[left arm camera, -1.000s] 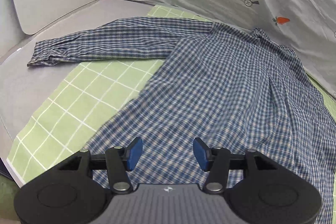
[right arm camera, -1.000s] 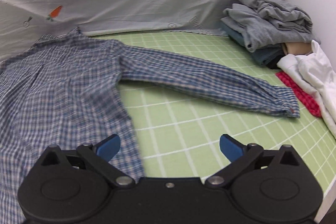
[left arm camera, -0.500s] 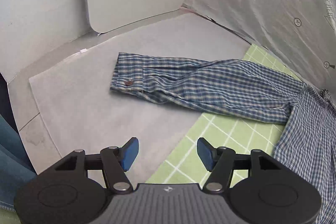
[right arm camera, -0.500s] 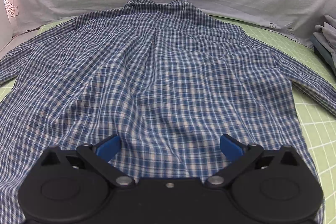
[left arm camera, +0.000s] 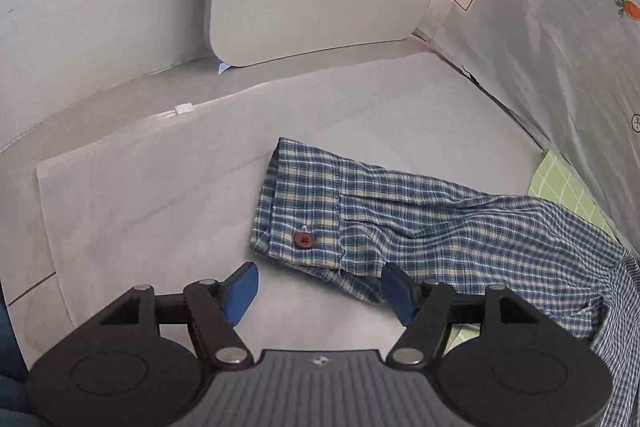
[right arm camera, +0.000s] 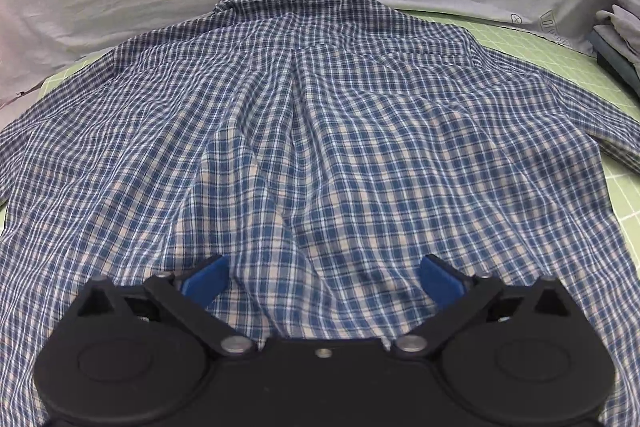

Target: Fold clothes

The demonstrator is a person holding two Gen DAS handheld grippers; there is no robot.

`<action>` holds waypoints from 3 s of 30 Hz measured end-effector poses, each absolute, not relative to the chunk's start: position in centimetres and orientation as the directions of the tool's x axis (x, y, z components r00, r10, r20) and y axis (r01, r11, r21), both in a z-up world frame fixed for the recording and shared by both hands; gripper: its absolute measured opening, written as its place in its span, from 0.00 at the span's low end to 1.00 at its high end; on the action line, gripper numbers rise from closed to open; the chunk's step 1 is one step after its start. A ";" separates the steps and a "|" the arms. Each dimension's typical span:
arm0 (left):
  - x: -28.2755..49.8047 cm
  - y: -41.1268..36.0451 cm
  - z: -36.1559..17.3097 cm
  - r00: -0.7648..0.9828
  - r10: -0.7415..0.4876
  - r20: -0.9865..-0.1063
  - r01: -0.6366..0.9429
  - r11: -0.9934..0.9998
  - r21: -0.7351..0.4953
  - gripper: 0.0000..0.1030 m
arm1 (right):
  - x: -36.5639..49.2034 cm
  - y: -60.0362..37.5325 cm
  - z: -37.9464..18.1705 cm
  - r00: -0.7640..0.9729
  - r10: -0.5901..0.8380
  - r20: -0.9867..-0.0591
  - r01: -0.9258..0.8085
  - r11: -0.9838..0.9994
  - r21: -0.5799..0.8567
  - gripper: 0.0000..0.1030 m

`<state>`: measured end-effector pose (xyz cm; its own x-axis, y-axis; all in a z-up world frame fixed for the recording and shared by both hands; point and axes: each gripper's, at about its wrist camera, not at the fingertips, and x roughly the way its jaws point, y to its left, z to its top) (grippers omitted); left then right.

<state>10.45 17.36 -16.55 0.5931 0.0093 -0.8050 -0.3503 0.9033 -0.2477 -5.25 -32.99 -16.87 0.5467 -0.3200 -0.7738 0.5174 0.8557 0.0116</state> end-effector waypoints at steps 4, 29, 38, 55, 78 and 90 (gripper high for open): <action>11.8 17.5 -17.3 0.585 0.022 -0.810 -0.340 0.914 -0.220 0.67 | -5.2 -32.8 -17.0 0.555 -0.334 -0.762 0.526 0.851 0.011 1.00; 13.9 7.3 -12.4 0.718 -0.326 -0.615 0.129 0.930 -0.343 0.14 | -5.0 -31.7 -18.0 0.623 -0.393 -0.676 0.536 0.844 0.002 1.00; 10.2 -4.2 -14.5 0.429 -0.570 -0.701 0.487 0.800 -0.352 0.35 | -4.9 -31.8 -17.9 0.619 -0.387 -0.683 0.532 0.847 0.002 1.00; 9.6 -3.6 -18.2 0.414 -0.303 -0.858 0.390 0.911 -0.134 0.57 | 2.1 -26.3 -12.5 0.720 -0.198 -0.665 0.341 0.936 0.091 0.78; 6.4 -5.2 -16.8 0.469 -0.252 -0.847 0.391 0.919 -0.056 0.71 | 4.2 -23.5 -13.1 0.722 0.049 -0.690 0.131 0.970 0.206 0.04; -1.3 -9.5 -14.2 0.481 -0.291 -0.827 0.423 0.903 -0.072 0.71 | -5.8 -31.5 -8.7 0.785 -0.075 -0.614 0.236 0.954 0.185 0.04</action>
